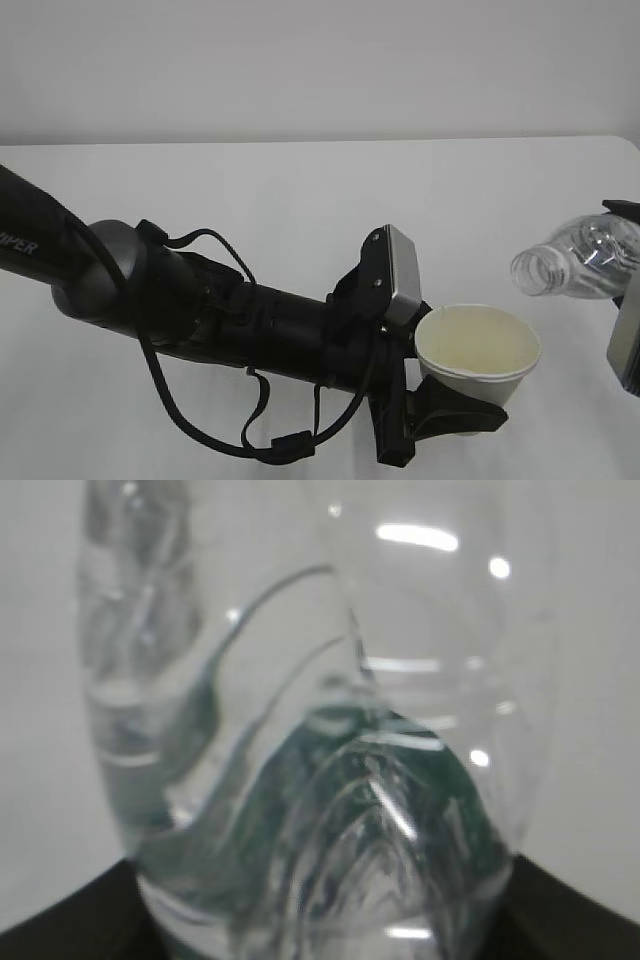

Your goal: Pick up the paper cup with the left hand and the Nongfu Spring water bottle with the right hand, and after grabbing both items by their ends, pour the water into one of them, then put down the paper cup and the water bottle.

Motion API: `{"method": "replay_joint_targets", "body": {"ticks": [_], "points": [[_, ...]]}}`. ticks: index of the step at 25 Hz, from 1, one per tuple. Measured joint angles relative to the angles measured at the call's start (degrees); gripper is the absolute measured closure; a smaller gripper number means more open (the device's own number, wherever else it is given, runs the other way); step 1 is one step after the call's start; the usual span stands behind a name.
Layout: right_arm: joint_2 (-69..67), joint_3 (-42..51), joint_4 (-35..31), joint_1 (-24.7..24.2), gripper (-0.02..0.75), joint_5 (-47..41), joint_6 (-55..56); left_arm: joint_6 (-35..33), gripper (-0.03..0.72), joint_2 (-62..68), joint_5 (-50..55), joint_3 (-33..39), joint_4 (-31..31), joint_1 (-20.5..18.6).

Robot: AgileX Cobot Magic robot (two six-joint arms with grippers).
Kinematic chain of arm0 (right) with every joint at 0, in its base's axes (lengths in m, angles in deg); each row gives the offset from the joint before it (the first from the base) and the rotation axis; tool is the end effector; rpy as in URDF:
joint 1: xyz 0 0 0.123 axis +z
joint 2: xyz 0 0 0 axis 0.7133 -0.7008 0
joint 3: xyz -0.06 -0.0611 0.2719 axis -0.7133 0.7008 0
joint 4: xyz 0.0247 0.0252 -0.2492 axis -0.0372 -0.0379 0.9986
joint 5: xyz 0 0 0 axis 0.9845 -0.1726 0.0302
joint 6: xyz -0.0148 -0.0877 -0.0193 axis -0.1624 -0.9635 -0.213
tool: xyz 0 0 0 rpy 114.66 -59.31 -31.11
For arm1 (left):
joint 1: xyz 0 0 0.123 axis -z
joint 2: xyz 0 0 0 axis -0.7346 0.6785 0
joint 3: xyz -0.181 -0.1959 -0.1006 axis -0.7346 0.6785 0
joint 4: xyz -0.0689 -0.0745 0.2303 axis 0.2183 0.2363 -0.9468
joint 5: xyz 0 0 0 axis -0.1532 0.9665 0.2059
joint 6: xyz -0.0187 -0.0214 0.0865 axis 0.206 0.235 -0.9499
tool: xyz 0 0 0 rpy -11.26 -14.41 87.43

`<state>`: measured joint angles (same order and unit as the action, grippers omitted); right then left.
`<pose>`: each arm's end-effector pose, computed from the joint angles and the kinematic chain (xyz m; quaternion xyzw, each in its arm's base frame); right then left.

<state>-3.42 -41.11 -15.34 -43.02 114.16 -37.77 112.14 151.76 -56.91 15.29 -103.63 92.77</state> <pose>0.1957 0.0253 0.1979 -0.5880 0.5444 -0.3314 0.4979 0.2271 -0.3277 0.1105 0.5768 0.5547 -0.4618 0.3826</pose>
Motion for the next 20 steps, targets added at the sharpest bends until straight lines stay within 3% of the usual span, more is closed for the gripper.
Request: {"method": "replay_joint_targets", "body": {"ticks": [20], "points": [[-0.7, 0.0, -2.4, 0.0, 0.284, 0.1, -5.5, 0.0, 0.242, 0.0, 0.0, 0.0, 0.1, 0.0]]}}
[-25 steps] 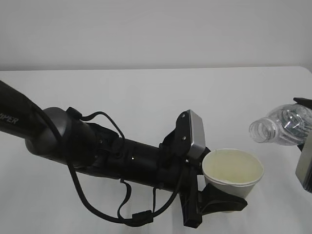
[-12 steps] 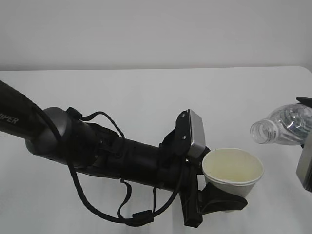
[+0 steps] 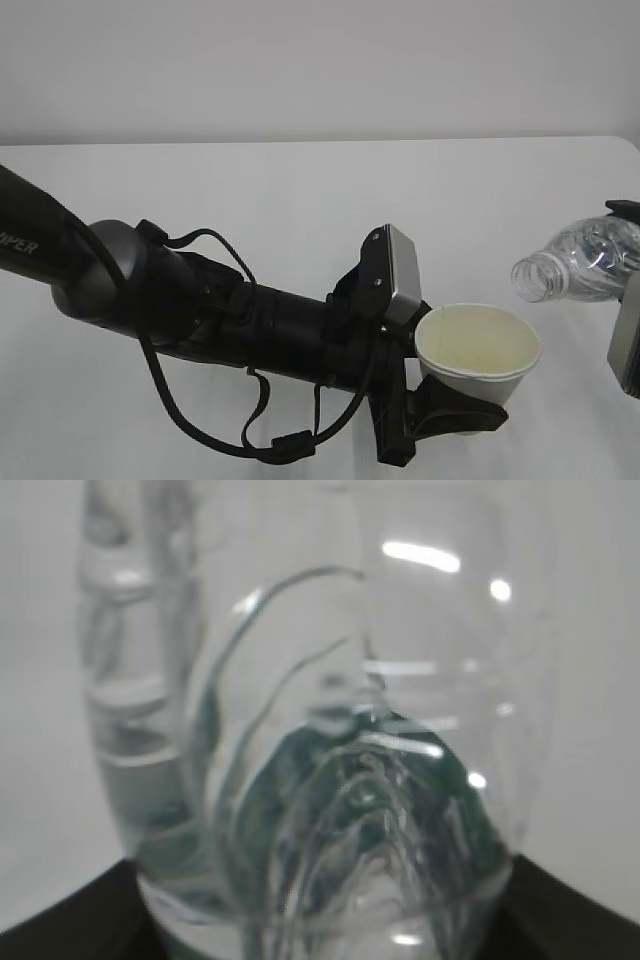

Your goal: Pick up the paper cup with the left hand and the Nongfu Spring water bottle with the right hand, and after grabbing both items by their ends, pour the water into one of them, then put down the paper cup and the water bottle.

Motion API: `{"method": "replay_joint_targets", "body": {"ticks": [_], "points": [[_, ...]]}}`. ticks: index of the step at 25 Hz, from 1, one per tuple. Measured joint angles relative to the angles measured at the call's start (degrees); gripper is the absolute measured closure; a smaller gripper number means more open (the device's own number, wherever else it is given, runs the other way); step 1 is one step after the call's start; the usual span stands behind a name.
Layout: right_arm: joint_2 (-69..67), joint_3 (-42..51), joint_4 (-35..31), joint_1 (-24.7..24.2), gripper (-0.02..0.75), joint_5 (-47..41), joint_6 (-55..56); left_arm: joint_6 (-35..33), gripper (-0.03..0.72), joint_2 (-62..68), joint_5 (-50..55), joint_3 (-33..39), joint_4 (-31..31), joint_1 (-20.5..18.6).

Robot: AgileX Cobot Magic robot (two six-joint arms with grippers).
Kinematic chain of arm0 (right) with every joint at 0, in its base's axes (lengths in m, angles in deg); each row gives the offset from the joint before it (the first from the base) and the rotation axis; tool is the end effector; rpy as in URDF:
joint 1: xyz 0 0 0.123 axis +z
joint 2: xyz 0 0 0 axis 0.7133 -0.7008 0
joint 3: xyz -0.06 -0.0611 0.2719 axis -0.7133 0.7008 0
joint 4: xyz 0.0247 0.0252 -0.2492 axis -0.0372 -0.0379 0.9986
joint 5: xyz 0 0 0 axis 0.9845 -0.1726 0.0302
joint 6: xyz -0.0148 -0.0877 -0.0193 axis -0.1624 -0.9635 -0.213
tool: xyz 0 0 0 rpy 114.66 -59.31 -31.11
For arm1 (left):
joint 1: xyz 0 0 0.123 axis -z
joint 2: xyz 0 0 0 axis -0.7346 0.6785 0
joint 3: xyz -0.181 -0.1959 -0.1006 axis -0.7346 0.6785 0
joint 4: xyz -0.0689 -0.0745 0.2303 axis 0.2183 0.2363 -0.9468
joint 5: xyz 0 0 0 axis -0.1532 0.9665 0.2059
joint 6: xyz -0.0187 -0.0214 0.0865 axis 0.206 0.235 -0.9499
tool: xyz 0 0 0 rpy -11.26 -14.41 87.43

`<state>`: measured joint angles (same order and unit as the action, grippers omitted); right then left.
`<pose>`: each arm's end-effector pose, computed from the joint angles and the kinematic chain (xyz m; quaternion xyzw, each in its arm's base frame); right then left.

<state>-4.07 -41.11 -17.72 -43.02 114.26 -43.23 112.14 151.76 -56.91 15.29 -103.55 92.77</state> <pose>0.1972 0.0234 0.1963 -0.6005 0.5327 -0.3520 0.4814 0.2272 -0.3277 0.1105 0.5762 0.5551 -0.4618 0.3829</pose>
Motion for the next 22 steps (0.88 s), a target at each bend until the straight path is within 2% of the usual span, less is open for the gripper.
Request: {"method": "replay_joint_targets", "body": {"ticks": [22], "points": [[0.0, 0.0, -0.2, 0.0, 0.284, 2.5, -2.3, 0.0, 0.242, 0.0, 0.0, 0.0, 0.2, 0.0]]}}
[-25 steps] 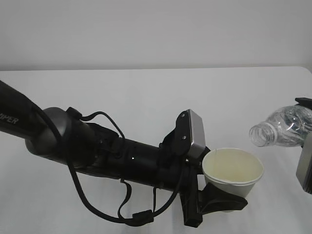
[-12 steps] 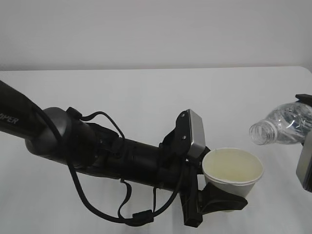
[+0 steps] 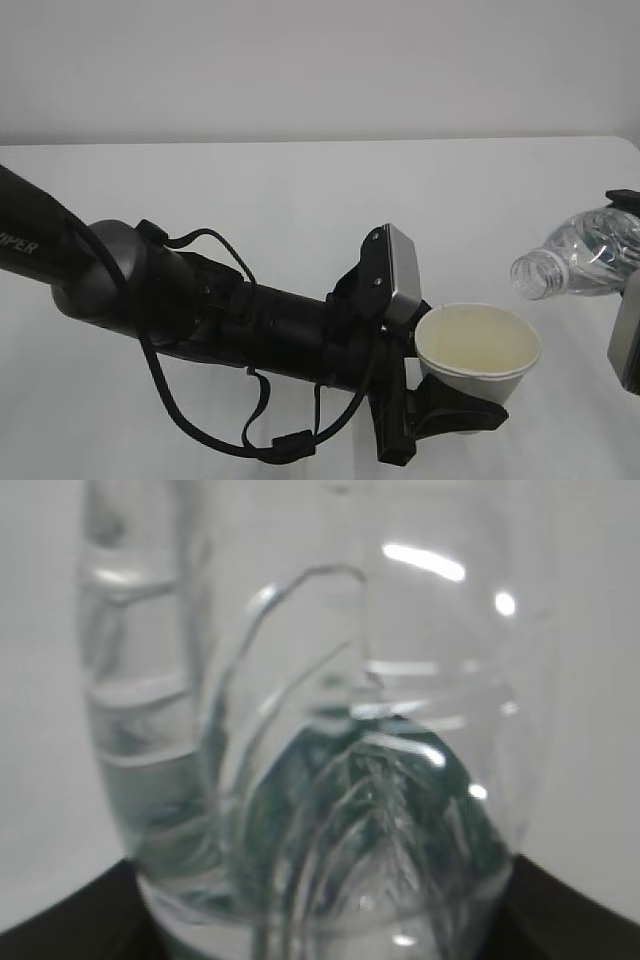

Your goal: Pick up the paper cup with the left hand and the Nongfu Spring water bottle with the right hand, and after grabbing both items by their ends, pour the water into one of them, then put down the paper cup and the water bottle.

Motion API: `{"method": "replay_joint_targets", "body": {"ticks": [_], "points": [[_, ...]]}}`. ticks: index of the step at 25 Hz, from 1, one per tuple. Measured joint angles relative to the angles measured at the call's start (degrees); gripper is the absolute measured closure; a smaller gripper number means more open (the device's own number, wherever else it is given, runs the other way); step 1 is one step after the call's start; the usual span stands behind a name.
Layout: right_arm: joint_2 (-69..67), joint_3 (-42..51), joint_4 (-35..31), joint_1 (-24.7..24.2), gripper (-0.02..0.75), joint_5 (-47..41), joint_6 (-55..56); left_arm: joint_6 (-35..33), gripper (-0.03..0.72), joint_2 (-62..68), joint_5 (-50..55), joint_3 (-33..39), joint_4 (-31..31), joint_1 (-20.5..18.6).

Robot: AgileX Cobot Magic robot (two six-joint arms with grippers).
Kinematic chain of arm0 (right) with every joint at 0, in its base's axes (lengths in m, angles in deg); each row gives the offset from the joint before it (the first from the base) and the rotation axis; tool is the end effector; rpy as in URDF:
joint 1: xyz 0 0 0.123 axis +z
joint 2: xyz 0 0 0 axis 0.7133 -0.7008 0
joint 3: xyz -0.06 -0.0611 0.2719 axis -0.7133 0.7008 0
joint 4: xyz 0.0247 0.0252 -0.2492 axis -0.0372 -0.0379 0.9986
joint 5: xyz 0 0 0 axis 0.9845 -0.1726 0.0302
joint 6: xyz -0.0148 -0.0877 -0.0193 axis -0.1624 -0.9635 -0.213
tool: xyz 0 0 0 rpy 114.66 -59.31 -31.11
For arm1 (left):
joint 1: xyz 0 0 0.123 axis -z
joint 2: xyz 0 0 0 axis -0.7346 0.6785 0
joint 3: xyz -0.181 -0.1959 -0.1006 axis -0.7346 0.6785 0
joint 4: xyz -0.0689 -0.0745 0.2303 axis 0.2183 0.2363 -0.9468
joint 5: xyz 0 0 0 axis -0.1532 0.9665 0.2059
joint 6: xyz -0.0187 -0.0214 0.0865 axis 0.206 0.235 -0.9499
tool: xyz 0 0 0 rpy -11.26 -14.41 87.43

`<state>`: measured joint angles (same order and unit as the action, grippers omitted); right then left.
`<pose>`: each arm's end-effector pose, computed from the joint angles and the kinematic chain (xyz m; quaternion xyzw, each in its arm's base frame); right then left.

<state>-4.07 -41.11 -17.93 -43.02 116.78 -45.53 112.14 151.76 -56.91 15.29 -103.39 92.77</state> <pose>0.1981 0.0242 0.2001 -0.6016 0.5114 -0.3693 0.4901 0.2274 -0.3278 0.1106 0.5751 0.5557 -0.4620 0.3834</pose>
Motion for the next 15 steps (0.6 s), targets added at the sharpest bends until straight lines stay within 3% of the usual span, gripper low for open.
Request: {"method": "replay_joint_targets", "body": {"ticks": [15], "points": [[0.0, 0.0, 0.0, 0.0, 0.284, 1.9, -0.6, 0.0, 0.242, 0.0, 0.0, 0.0, 0.7, 0.0]]}}
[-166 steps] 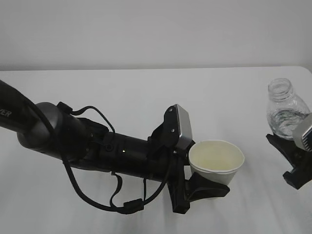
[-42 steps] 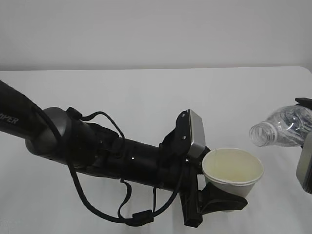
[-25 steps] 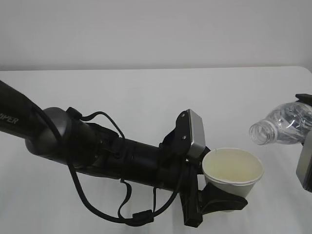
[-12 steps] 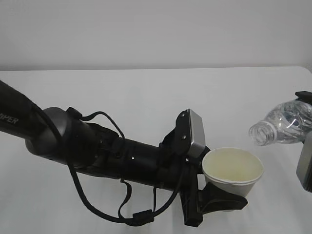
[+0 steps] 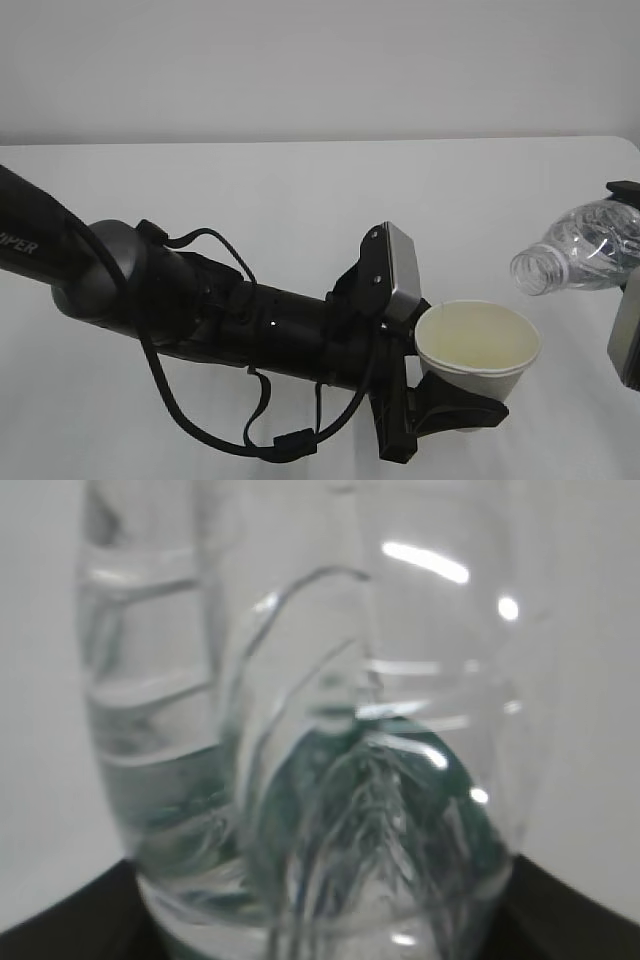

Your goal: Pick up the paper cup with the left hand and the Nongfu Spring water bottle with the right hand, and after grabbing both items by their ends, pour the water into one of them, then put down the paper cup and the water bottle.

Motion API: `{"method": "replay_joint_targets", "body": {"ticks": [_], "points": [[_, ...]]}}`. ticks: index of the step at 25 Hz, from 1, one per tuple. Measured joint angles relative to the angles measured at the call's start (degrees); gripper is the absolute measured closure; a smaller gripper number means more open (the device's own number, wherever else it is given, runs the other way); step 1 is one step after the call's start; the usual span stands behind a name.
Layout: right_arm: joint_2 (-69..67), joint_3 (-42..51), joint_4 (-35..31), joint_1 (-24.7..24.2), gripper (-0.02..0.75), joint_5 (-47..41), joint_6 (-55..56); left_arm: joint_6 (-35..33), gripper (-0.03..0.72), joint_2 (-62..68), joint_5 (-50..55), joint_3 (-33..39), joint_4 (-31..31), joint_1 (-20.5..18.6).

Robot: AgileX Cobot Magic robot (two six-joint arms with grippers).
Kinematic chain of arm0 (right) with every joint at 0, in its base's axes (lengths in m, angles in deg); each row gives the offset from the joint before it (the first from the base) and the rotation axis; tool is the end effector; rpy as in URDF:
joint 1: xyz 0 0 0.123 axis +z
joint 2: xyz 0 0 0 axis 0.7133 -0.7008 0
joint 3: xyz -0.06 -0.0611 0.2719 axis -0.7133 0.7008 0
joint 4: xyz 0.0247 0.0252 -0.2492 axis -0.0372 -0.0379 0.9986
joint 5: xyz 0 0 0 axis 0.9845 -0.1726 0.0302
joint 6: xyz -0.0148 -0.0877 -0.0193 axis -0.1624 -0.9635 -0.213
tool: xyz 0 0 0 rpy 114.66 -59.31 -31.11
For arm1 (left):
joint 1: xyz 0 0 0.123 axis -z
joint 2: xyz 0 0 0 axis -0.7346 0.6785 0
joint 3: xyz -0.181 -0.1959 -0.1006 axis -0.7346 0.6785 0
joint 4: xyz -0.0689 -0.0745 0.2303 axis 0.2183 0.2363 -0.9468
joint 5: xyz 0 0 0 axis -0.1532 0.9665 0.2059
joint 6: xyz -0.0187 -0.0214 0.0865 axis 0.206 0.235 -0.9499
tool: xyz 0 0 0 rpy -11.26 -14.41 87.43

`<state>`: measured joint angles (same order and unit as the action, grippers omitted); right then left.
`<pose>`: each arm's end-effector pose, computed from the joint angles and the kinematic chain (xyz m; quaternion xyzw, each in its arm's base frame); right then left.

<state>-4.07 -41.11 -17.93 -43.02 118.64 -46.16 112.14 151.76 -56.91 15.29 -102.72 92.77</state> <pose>0.1986 0.0249 0.2029 -0.5980 0.5003 -0.3776 0.4995 0.2281 -0.3280 0.1111 0.5705 0.5584 -0.4625 0.3857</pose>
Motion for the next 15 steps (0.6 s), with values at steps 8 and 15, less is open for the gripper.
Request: {"method": "replay_joint_targets", "body": {"ticks": [8, 15], "points": [[0.0, 0.0, 0.0, 0.0, 0.284, 0.0, -1.2, 0.0, 0.242, 0.0, 0.0, 0.0, 0.1, 0.0], [0.0, 0.0, 0.0, 0.0, 0.284, 0.0, -1.3, 0.0, 0.242, 0.0, 0.0, 0.0, 0.1, 0.0]]}}
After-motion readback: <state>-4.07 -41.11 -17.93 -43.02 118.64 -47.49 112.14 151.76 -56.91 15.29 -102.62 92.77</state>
